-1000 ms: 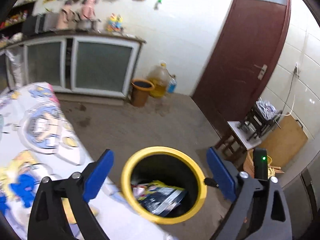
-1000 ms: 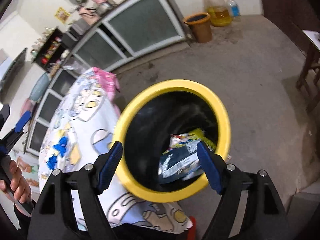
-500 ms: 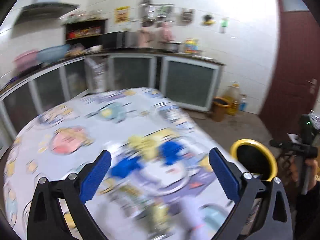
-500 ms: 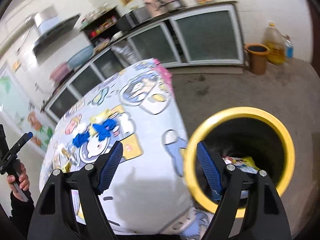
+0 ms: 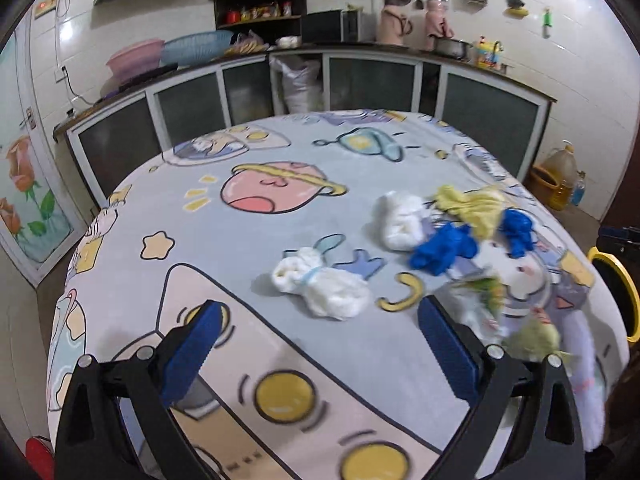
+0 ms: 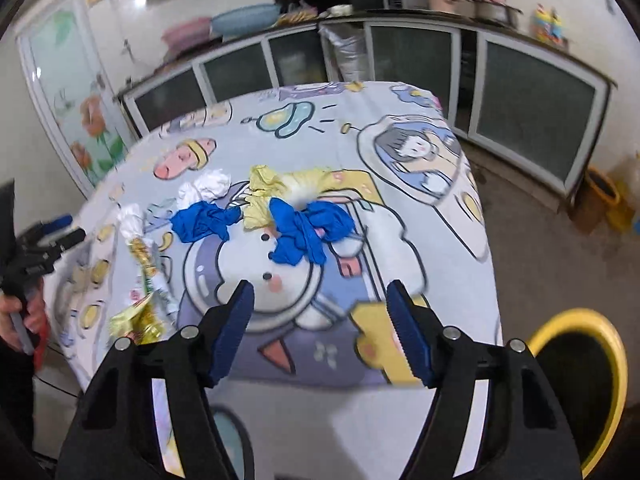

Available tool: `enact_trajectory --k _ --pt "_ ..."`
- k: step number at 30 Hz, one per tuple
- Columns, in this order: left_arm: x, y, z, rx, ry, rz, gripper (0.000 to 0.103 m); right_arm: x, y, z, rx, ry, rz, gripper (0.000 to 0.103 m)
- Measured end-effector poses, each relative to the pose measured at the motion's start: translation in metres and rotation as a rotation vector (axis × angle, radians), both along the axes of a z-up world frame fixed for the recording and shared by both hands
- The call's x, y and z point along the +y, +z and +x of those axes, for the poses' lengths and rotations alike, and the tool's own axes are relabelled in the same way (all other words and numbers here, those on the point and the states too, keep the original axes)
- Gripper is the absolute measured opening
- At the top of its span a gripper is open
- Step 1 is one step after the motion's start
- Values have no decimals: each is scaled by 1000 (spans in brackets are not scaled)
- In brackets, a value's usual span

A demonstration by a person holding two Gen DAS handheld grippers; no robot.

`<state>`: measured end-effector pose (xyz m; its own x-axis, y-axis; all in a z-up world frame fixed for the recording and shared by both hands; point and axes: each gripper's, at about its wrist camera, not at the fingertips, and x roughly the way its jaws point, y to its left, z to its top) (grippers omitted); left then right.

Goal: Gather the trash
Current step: 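Grasp the white tissue bundle with the left tool while the right tool grasps blue gloves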

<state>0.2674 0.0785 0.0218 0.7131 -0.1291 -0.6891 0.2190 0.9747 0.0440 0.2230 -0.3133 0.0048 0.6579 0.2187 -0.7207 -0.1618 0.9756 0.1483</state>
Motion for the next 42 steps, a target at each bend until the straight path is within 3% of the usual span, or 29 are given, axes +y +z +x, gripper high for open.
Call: enact_trajectory --k 3,7,21,26,32,37,42 --pt "5 -12 20 36 13 14 95 14 -5 18 7 20 -43 64" --pt "9 -21 44 80 25 -24 95 27 -12 41 10 25 -87 64" --pt "-17 -64 96 217 -1 -20 92 37 -47 99 103 28 -101 63" --pt "-17 -71 103 240 3 -30 70 40 -58 108 148 32 -88 43" --pt "-14 -70 103 237 29 -40 59 35 -59 111 181 24 -29 18" --pt "-4 -51 91 204 48 -78 55 22 -47 102 176 20 65 9" --pt "3 -16 70 129 38 -105 55 12 -22 84 127 12 100 7"
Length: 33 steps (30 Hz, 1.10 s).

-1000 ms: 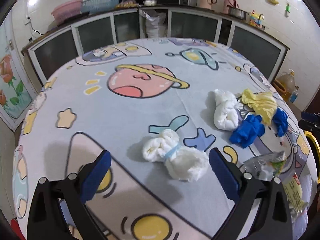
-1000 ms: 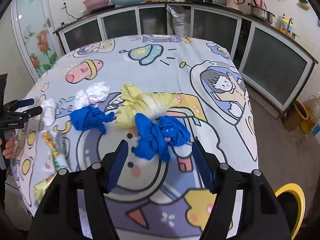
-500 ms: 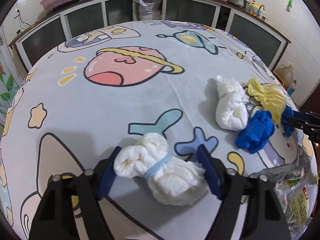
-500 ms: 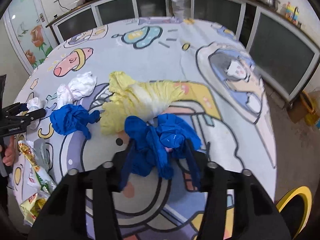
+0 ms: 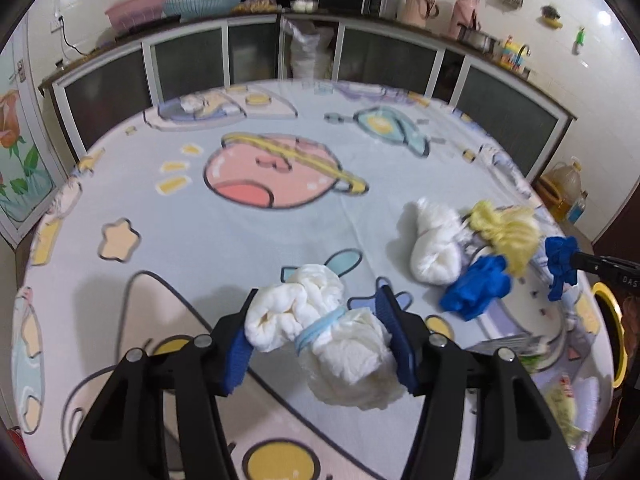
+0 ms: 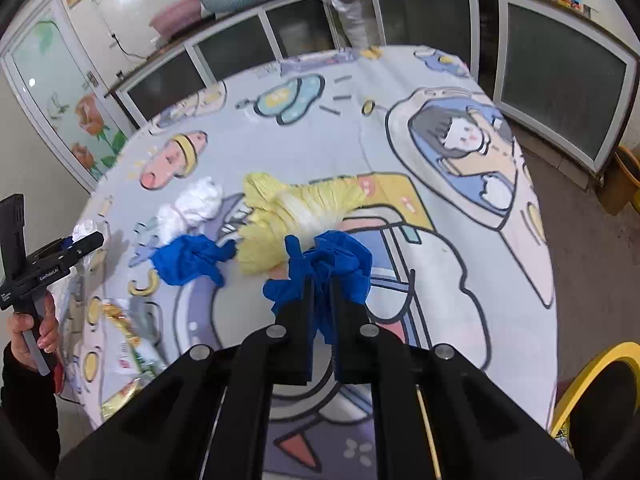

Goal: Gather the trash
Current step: 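Grasp the white tissue bundle with the left tool while the right tool grasps blue gloves, then carry the tissue bundle and blue gloves to the yellow bin and release both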

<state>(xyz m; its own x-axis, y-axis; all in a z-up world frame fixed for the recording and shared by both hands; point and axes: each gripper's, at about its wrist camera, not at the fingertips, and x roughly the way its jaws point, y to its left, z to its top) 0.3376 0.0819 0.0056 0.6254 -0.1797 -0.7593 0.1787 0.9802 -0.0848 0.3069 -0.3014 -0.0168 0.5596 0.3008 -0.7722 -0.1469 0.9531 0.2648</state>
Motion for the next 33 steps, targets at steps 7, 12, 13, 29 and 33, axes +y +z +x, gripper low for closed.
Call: enact_trajectory --k 7,12,13,29,33 --pt "-4 38 -30 -71 -32 -42 55 -10 35 -34 -78 -14 30 7" --pt "-34 52 -48 -101 -101 -80 55 -28 52 -69 -120 -50 35 7" --pt "-42 54 -52 -105 -116 -86 55 -33 54 -74 -125 -59 35 7" --pt "-295 57 -92 -59 -565 -185 55 -184 53 -205 -148 -388 1 7" --pt "-319 55 -103 -41 -608 -228 55 -186 37 -214 -101 -283 53 10"
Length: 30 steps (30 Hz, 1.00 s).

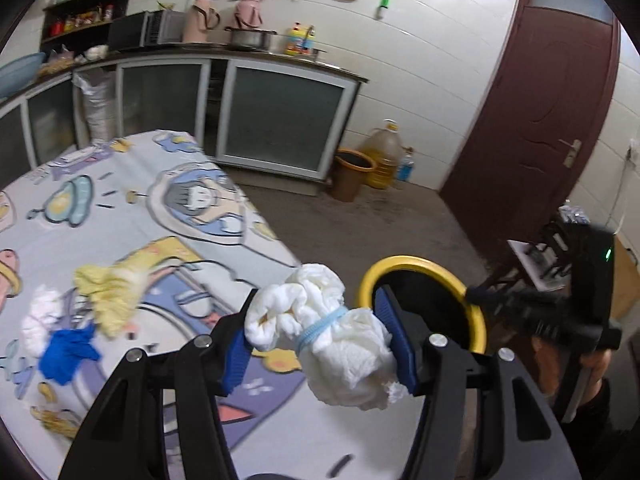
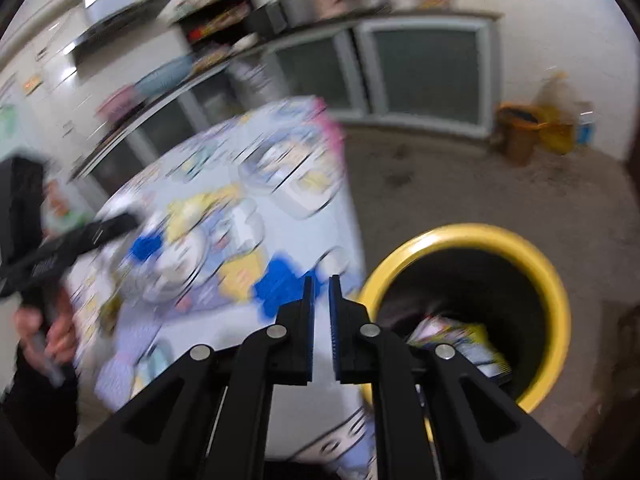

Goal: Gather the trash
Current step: 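Carry the tissue bundle and blue gloves to the yellow bin and release both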

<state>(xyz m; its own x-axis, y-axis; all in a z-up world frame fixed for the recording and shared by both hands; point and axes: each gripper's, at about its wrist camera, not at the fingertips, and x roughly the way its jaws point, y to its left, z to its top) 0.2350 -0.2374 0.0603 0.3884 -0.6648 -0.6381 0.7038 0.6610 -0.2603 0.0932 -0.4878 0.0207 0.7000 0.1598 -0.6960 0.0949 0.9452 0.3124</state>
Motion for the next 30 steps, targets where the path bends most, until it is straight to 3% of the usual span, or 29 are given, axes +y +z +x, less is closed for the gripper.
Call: enact_trajectory --k 1,2,4,6,10,12,13,16,22,30 --pt "-3 -1 -1 6 -4 -7 55 4 -3 0 -4 15 -15 20" --pt "-3 -1 -2 6 -2 -7 55 10 -7 3 0 13 -66 45" --pt "-2 -1 -1 3 9 2 55 21 -17 15 2 34 -71 71" --pt "4 0 2 -3 27 12 55 31 -28 32 33 73 -55 68" --pt "24 3 9 -9 62 26 55 52 -56 67 107 102 -131 67" --pt "33 4 13 -12 82 32 55 59 -68 79 138 107 -158 41" --pt "36 4 14 -14 90 38 55 62 -72 83 162 106 -180 12" --pt "38 5 17 -24 104 56 55 62 -78 87 194 123 -157 6" --pt "11 5 12 -35 53 78 55 21 -40 56 75 56 5 5" --pt "-73 -6 0 -36 -89 132 55 -47 -5 1 1 -121 -16 5"
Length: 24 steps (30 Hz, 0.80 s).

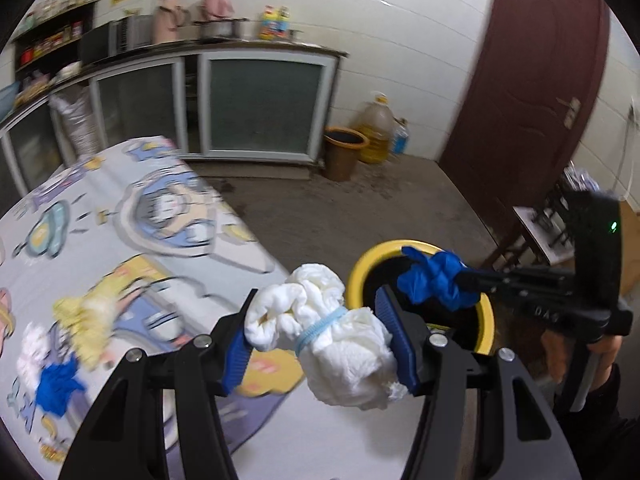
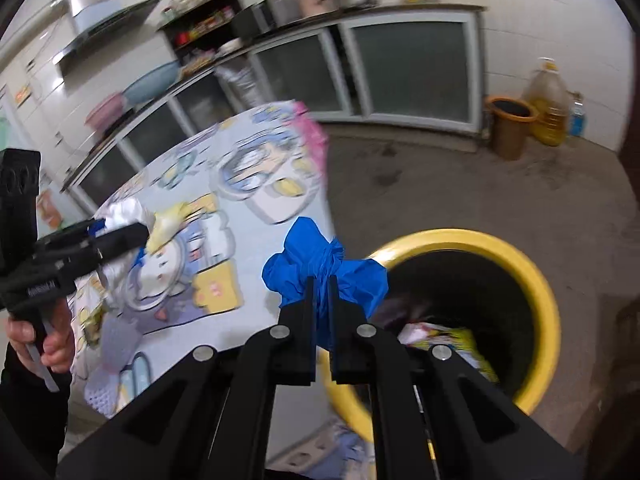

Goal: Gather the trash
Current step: 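Carry the tissue bundle and blue gloves to the yellow bin and release both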

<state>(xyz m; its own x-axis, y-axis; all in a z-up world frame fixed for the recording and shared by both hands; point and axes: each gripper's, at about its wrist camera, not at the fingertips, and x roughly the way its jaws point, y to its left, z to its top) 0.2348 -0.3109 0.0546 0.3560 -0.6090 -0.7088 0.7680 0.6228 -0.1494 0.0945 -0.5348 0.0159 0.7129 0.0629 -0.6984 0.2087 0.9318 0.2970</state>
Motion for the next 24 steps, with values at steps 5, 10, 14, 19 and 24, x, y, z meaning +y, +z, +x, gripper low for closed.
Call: enact_trajectory --k 5,10,14,19,24 --pt "-71 -17 -17 13 -106 26 55 -35 -15 -18 38 -112 -3 5" --pt "-129 -46 -28 54 -164 69 55 -66 -44 -28 88 -198 57 5" --pt "-157 -63 -35 83 -183 80 55 -83 -62 -33 124 -240 75 7" --pt "-164 -70 -28 162 -157 35 83 -98 -75 -39 156 -289 77 11" --pt "-145 -69 -21 169 -76 12 95 -108 -82 -52 145 -363 85 56"
